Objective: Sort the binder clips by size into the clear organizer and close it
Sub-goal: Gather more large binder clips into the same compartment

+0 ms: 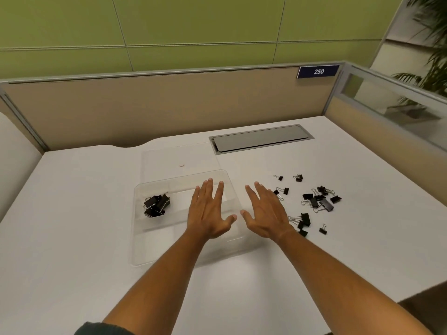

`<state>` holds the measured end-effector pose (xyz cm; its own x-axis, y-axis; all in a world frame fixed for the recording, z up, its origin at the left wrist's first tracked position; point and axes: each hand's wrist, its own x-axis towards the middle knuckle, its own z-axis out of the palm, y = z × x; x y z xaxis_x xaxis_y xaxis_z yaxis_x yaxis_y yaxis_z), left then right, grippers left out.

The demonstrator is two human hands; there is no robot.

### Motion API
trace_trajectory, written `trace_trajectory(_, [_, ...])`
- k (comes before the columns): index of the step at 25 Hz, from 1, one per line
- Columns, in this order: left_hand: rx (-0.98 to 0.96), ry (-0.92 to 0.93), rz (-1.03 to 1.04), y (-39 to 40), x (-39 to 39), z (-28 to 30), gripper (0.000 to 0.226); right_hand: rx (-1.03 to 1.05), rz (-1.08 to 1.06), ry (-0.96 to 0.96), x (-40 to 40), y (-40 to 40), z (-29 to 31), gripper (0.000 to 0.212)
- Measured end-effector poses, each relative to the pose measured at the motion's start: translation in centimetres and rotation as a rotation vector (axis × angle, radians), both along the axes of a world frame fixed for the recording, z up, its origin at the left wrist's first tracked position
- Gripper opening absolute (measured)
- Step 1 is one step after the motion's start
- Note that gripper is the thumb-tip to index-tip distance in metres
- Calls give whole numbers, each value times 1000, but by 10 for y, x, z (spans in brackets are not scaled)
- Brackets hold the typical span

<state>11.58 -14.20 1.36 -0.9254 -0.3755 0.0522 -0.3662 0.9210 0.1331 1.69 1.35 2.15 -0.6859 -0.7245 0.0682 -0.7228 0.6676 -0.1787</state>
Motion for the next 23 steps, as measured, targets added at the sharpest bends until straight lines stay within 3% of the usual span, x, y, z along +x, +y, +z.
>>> trace_trajectory(12, [40, -53, -59, 86, -61, -8, 96, -7, -82, -61, -51, 88, -21, 75])
trace_trajectory(19, [188, -163, -28, 110, -92, -12, 93, 25, -73, -92, -68, 107, -31, 77])
trace_trajectory(23, [280, -201, 54, 118, -112, -22, 79, 9, -45, -88, -72, 104, -35, 73])
